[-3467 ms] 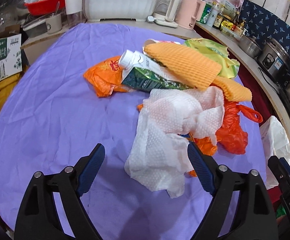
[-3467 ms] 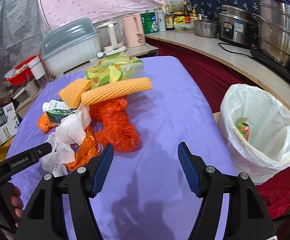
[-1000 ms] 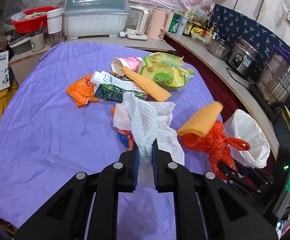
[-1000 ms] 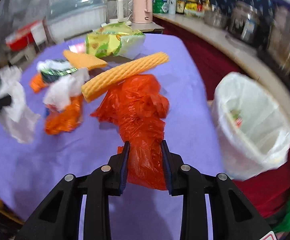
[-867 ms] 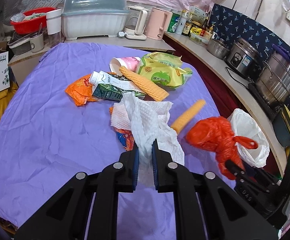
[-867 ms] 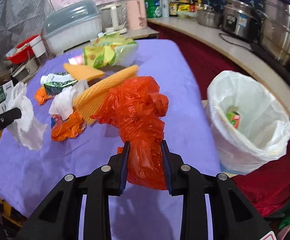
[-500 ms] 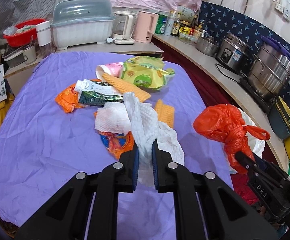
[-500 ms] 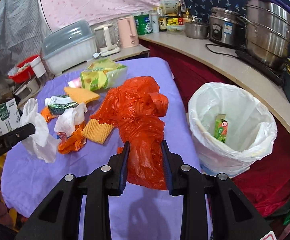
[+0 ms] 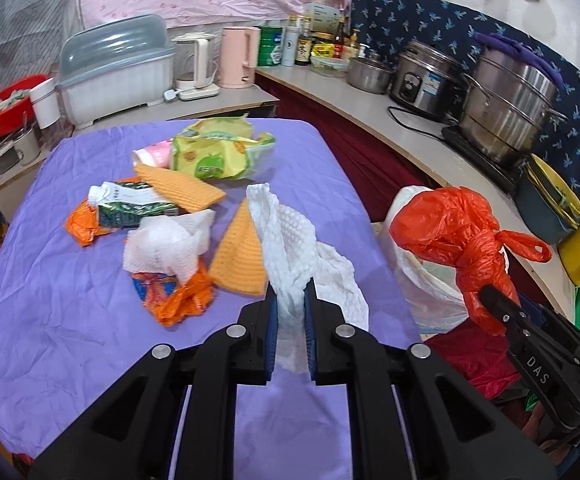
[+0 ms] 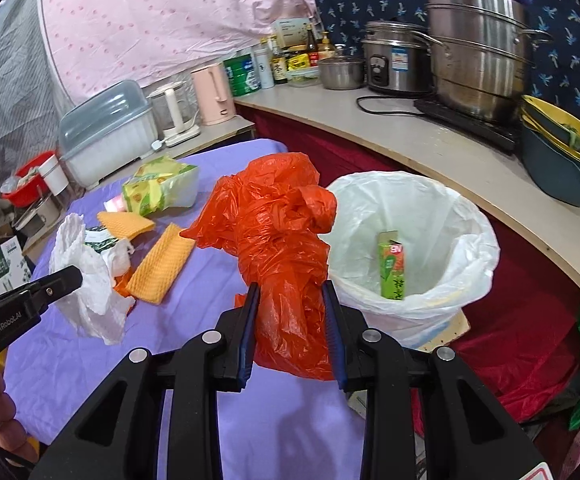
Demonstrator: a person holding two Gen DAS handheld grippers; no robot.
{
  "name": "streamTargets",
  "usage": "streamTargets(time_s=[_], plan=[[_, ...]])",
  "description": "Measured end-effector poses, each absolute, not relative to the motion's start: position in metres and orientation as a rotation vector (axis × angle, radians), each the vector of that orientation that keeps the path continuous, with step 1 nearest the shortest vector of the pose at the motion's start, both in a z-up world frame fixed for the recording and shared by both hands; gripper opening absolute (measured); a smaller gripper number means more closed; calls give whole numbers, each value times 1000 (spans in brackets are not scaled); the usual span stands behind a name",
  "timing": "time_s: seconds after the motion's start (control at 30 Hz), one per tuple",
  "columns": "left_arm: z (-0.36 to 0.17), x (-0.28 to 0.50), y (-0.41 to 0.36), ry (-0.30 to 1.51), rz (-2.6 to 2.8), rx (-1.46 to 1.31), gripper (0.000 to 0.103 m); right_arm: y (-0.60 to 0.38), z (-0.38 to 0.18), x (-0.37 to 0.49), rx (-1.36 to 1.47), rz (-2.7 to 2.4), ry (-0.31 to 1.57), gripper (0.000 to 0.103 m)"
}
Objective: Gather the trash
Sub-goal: 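Carry the wipe and orange bag over the bin and open both tools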
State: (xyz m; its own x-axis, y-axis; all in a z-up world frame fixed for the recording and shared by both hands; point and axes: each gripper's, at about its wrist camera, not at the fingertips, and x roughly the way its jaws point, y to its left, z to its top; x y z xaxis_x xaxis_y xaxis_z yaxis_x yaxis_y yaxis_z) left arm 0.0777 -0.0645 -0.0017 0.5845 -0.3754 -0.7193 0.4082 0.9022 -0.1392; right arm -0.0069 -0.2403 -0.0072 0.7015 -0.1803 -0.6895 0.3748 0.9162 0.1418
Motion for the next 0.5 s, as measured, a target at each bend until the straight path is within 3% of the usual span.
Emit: streamTargets(time_s=[0.5], plan=[[-7,54,-155,830,-574,153,11,-316,-18,-54,361,-462,718,29]])
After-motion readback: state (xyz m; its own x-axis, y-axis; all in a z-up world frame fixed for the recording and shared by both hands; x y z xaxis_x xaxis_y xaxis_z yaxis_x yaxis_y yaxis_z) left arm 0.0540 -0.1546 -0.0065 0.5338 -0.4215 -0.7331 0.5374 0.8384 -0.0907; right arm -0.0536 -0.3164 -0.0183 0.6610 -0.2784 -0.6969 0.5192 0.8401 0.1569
